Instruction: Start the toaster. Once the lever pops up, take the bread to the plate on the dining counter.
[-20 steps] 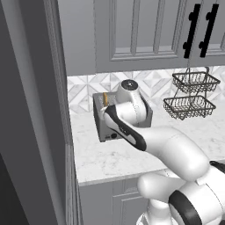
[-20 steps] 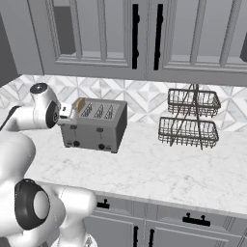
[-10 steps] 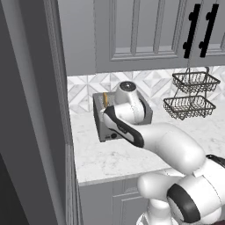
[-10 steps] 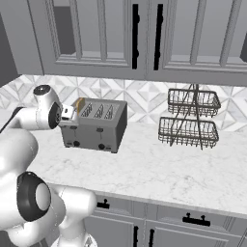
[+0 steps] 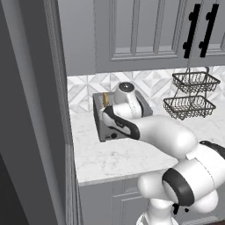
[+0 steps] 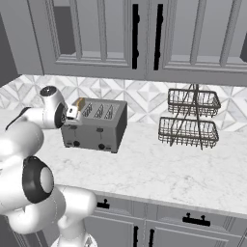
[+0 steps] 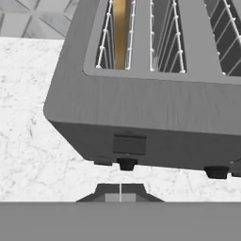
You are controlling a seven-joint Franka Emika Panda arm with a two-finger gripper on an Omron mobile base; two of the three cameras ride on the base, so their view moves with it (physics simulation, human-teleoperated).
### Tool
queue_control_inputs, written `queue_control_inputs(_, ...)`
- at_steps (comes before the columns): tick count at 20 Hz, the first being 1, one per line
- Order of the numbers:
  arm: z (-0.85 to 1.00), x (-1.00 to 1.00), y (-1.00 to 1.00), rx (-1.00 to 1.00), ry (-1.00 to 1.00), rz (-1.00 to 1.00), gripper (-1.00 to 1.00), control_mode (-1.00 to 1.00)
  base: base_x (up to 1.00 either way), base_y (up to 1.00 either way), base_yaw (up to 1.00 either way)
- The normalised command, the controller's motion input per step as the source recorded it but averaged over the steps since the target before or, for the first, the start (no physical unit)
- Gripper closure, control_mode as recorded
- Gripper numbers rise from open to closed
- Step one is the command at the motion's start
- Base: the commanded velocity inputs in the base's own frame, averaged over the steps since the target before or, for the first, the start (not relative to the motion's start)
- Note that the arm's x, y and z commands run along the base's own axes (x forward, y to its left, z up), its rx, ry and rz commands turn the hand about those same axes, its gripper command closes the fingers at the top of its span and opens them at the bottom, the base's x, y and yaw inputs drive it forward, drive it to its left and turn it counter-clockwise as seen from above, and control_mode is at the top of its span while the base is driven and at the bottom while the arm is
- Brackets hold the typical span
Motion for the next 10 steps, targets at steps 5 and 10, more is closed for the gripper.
queue_control_inputs(5, -0.01, 0.35, 0.0, 0.0, 0.0, 0.0, 1.0, -1.0, 0.0, 0.0, 0.0)
queue_control_inputs(10, -0.11, 0.22, 0.0, 0.0, 0.0, 0.0, 1.0, -1.0, 0.0, 0.0, 0.0)
